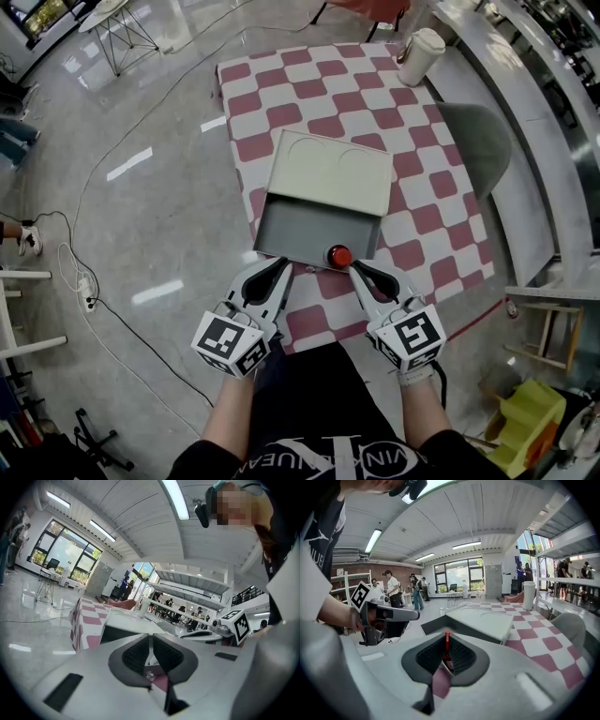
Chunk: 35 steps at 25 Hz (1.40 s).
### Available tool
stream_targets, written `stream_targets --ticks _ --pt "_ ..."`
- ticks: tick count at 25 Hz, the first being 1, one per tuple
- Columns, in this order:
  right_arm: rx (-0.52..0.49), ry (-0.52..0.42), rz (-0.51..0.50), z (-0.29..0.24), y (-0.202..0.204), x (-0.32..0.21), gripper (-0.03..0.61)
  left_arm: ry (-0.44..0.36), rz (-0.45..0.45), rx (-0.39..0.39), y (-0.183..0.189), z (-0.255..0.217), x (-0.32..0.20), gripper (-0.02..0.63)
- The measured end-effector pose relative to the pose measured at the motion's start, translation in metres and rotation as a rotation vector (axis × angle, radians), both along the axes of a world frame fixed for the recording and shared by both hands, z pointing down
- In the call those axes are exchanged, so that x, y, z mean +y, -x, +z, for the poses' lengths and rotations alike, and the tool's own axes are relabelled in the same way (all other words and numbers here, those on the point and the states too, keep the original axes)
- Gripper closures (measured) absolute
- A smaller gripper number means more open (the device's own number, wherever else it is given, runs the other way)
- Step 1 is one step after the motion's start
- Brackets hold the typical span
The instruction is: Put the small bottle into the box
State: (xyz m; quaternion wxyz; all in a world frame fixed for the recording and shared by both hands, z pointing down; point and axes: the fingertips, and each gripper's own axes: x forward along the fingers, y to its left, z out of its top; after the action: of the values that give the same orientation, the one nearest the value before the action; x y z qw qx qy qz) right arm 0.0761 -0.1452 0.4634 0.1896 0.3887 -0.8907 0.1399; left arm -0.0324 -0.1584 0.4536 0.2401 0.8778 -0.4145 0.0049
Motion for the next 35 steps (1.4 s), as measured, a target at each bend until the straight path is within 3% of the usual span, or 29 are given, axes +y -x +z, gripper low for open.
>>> stream_targets --ticks 16,35 --pt "-0.179 -0.077 0.096 -0.043 -0.016 -0.021 0.572 -0.057 -0.018 -0.014 0.009 -0.028 -0.018 0.584" --pt "-0.235 -0.163 0.141 -0.088 -0.025 -0.031 0.572 -0.133 -0.034 -0.027 0.012 -0.07 -0.031 0.584"
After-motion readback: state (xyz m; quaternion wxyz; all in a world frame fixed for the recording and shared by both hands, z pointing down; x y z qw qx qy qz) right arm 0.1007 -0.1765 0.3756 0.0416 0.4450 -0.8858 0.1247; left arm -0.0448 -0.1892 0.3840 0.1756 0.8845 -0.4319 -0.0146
